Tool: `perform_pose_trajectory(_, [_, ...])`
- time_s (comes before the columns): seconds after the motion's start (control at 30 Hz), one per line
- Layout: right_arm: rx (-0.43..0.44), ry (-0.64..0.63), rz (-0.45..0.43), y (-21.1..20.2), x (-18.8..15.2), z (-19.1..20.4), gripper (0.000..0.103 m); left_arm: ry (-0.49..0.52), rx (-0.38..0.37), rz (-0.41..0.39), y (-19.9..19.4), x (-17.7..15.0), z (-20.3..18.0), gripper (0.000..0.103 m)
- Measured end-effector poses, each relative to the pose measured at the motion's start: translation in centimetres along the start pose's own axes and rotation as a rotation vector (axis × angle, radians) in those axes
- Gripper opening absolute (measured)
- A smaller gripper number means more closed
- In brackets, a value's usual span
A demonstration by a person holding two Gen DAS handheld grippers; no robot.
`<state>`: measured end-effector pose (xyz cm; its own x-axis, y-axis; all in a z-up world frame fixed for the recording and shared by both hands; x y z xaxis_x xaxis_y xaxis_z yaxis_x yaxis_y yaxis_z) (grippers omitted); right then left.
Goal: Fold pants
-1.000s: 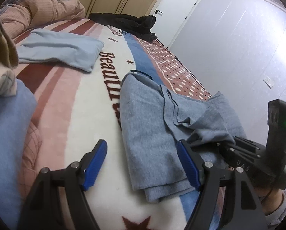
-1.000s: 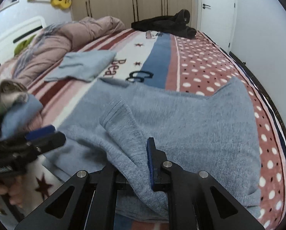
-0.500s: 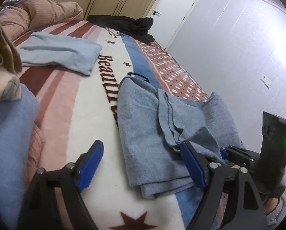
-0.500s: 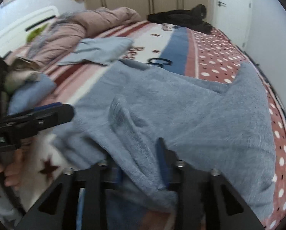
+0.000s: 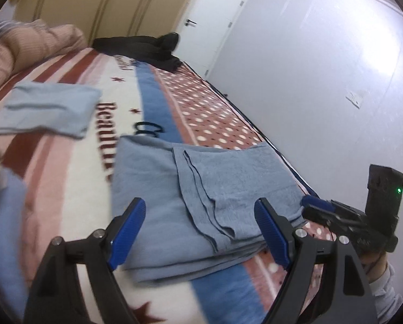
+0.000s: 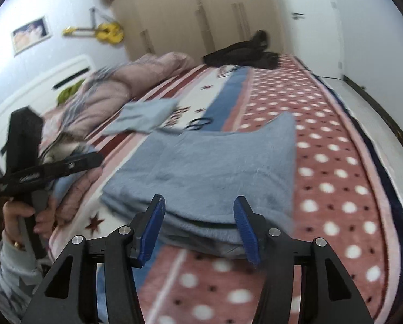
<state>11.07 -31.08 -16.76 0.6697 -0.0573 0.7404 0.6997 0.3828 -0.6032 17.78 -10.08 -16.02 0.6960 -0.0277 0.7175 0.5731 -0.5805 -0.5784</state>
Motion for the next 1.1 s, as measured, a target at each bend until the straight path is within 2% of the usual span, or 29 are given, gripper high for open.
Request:
perform_pose_trajectory(0.17, [-0.037, 0.021, -0.056, -1.1, 0.8, -3.4, 0.055, -0.042, 0.026, 0.082, 3.7, 0.3, -0.5, 0.079])
perform_pose_trajectory(0.27, [-0.052, 0.028, -0.077, -1.4, 1.0, -5.0, 0.055, -0.092, -0.042, 0.150, 6.0, 0.1, -0.6, 0.072])
perform_pose_trajectory(0.4, [-0.038, 0.056, -0.069, -1.1, 0.6, -6.8, 0.055, -0.136, 0.024, 0.241, 8.8, -0.5, -0.3, 0.072])
perform_pose_trajectory(0.47, [-0.014, 0.051, -0.047, -0.6, 0.2, -7.1, 0.055, -0.179, 0.031, 0.260, 9.5, -0.9, 0.0, 0.072])
perform_pose_trajectory(0.57, [0.010, 0.052, -0.030, 0.2, -0.5, -7.2, 0.055, -0.218, -0.033, 0.263, 9.8, -0.8, -0.3, 0.070])
perform_pose_trajectory(0.63, [0.040, 0.074, -0.023, 0.7, -0.8, -7.4, 0.055, -0.215, -0.065, 0.275, 10.0, -0.8, -1.1, 0.051])
perform_pose_trajectory(0.67, [0.054, 0.088, -0.023, 0.8, -0.9, -7.6, 0.055, -0.203, -0.069, 0.287, 10.3, -0.9, -1.6, 0.033])
perform_pose_trajectory(0.7, [0.060, 0.095, -0.024, 0.7, -1.0, -7.6, 0.055, -0.192, -0.062, 0.290, 10.5, -0.9, -1.9, 0.021])
perform_pose_trajectory(0.77, [0.061, 0.098, -0.027, 0.4, -1.2, -7.6, 0.057, -0.161, -0.050, 0.268, 10.2, -0.8, -2.6, 0.011])
perform_pose_trajectory(0.8, [0.059, 0.094, -0.028, 0.2, -1.4, -7.6, 0.064, -0.159, -0.058, 0.252, 9.9, -0.6, -2.7, 0.008])
perform_pose_trajectory(0.87, [0.065, 0.073, -0.033, -0.6, -1.9, -7.0, 0.078, -0.156, -0.092, 0.217, 8.8, -0.1, -3.1, 0.008])
perform_pose_trajectory(0.9, [0.069, 0.063, -0.034, -0.9, -2.1, -6.8, 0.082, -0.152, -0.117, 0.192, 8.1, 0.3, -3.4, 0.007])
perform_pose_trajectory(1.0, [0.060, 0.017, -0.015, -0.9, -2.9, -5.3, 0.086, -0.134, -0.136, 0.144, 6.3, 1.7, -4.3, 0.007])
perform_pose_trajectory(1.1, [-0.058, 0.003, 0.009, 0.9, -3.2, -4.0, 0.086, -0.116, -0.132, 0.118, 5.2, 2.7, -5.1, 0.007])
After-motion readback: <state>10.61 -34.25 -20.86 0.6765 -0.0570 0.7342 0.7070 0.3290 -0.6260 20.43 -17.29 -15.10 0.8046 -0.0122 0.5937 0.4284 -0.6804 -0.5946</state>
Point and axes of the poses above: each gripper's, at about its wrist camera, not at the fingertips, and y roughly the way its jaws point, z to its left, x to its top, the point moved 2 cm from there along y, roughly the way its jaws point, and after that the axes turned 1 degree about -z, right-handed, at the moved point
